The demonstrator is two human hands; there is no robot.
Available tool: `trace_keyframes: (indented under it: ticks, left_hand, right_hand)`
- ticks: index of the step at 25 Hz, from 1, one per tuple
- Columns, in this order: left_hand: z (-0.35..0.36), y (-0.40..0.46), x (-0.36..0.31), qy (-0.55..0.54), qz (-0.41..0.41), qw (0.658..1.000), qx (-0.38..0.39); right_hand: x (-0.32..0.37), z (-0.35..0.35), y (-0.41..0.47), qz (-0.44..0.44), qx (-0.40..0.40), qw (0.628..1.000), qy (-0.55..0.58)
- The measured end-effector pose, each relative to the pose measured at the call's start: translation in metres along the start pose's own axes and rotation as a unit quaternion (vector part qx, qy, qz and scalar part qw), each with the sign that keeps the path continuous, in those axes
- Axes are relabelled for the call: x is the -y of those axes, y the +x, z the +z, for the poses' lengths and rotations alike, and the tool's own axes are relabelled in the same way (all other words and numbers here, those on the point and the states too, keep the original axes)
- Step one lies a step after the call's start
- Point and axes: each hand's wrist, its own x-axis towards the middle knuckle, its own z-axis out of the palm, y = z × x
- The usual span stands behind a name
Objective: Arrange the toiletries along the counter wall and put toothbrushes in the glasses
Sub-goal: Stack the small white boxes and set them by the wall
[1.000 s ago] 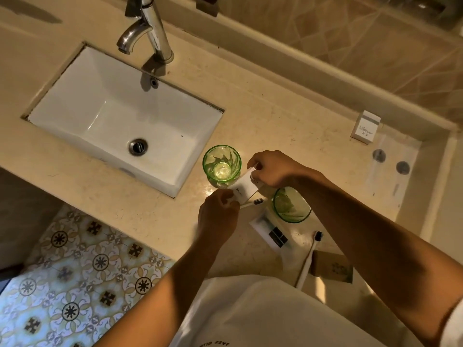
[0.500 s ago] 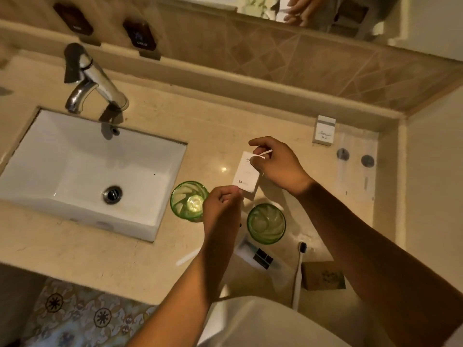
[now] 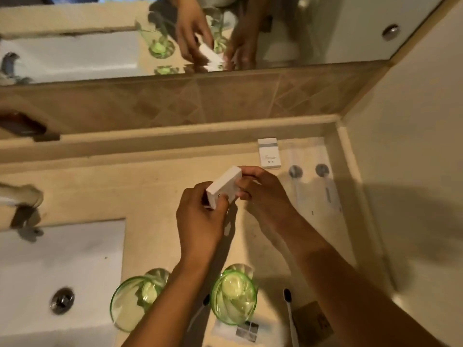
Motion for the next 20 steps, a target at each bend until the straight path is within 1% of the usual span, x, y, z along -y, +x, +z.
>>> trace_keyframes:
  ticks: [2,4,6,8,11,13,17,19,20]
  left_hand:
    - [0.014,0.013,-0.002,0.023,0.07,0.997,-0.014]
    - [0.028,0.023,-0.003,0.037,0.12,0.992,-0.008]
    - [0.042,0.036,0.002,0.07,0.161,0.984,0.008]
    - [0.054,0.049,0.01,0.103,0.202,0.974,0.018]
    - [0.068,0.057,0.022,0.127,0.243,0.961,0.033]
    - [0.073,0.057,0.029,0.153,0.252,0.955,0.039]
    - [0.078,0.054,0.042,0.174,0.228,0.956,0.065]
    - [0.079,0.052,0.044,0.182,0.223,0.954,0.081]
    - [0.08,0.051,0.044,0.186,0.223,0.953,0.085]
  right_hand:
    - [-0.004,-0.003,0.01,0.002,-0.024,1.0,0.02]
    - [-0.005,-0.004,0.02,0.014,-0.027,0.999,0.014]
    - [-0.007,-0.005,0.029,0.02,-0.026,0.999,0.002]
    - [-0.008,-0.005,0.036,0.024,-0.024,0.999,0.016]
    - [-0.014,-0.005,0.041,0.035,-0.059,0.997,0.031]
    - [-0.027,-0.007,0.047,0.028,-0.08,0.996,-0.035]
    - [-0.041,-0.006,0.048,0.003,-0.069,0.977,-0.203]
    - [-0.042,-0.005,0.045,-0.009,-0.074,0.966,-0.248]
    - [-0.043,-0.006,0.044,-0.011,-0.079,0.964,-0.253]
